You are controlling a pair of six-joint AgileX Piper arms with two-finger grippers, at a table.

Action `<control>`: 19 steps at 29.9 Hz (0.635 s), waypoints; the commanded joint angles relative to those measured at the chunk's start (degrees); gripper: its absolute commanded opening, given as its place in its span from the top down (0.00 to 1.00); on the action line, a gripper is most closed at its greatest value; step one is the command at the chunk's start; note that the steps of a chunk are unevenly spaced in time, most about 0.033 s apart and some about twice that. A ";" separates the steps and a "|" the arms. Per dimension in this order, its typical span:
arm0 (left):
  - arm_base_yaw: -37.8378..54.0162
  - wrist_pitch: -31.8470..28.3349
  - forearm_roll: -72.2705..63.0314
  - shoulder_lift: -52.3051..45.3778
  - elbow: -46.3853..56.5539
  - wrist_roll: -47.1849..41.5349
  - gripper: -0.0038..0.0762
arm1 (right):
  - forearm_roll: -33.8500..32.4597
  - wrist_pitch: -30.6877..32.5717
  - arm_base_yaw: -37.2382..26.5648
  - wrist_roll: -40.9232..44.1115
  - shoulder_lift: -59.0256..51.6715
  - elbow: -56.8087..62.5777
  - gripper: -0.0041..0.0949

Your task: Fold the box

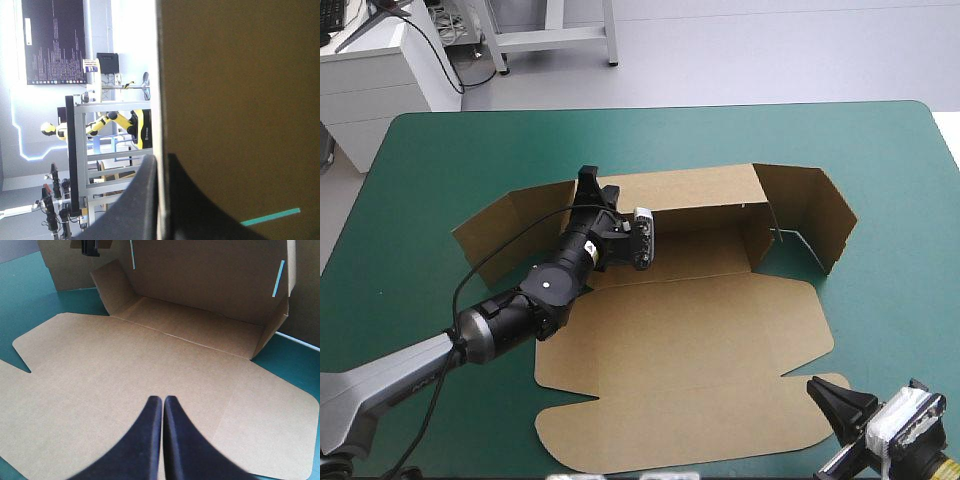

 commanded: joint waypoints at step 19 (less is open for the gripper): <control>-0.21 2.64 0.96 1.88 -1.09 0.31 0.96 | -2.67 -4.41 -0.05 4.81 7.48 -1.41 0.50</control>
